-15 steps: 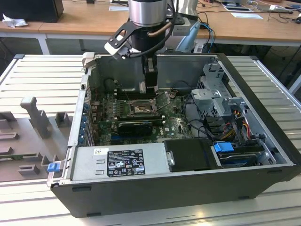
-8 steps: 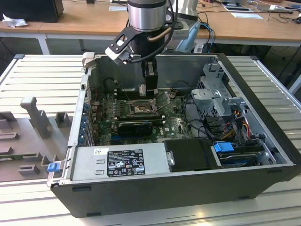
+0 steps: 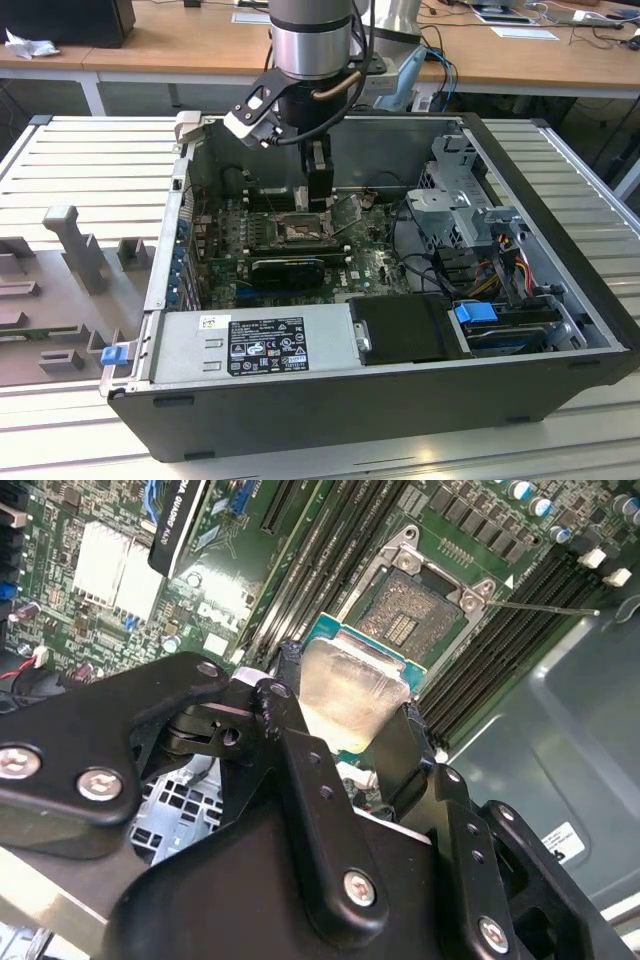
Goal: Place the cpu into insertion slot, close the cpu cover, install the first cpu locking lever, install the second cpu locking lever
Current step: 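Place the cpu into insertion slot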
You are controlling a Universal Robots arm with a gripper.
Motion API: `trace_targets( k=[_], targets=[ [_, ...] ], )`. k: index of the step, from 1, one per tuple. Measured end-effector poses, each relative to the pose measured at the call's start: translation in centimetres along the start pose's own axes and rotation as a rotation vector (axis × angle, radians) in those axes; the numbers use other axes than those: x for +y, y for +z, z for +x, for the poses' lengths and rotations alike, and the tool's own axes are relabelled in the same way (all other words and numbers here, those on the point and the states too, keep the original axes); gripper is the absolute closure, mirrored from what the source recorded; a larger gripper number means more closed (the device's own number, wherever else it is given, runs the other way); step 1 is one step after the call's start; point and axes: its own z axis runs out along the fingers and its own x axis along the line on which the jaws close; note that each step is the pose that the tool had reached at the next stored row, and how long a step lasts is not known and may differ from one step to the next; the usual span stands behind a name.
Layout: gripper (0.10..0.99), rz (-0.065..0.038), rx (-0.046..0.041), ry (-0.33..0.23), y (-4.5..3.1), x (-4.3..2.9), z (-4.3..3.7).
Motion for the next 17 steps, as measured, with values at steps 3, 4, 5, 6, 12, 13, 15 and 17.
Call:
trace_targets(
  k=[3, 4, 5, 6, 12, 13, 15, 17],
  targets=[
    [0.561, 0.000, 0.0000, 0.000, 0.60, -0.06, 0.00],
    [0.561, 0.000, 0.0001, 0.000, 0.89, -0.08, 0.00],
    [0.561, 0.000, 0.0001, 0.000, 1.06, -0.09, 0.00],
    [0.561, 0.000, 0.0001, 0.000, 1.38, -0.12, -0.01],
    [0.561, 0.000, 0.0004, 0.000, 2.00, -0.18, -0.02],
    [0.561, 0.000, 0.0005, 0.000, 2.21, -0.19, -0.02],
    [0.561, 0.000, 0.0006, 0.000, 2.63, -0.22, -0.02],
    [0.561, 0.000, 0.0001, 0.002, 3.29, -0.29, 0.17]
  ],
)
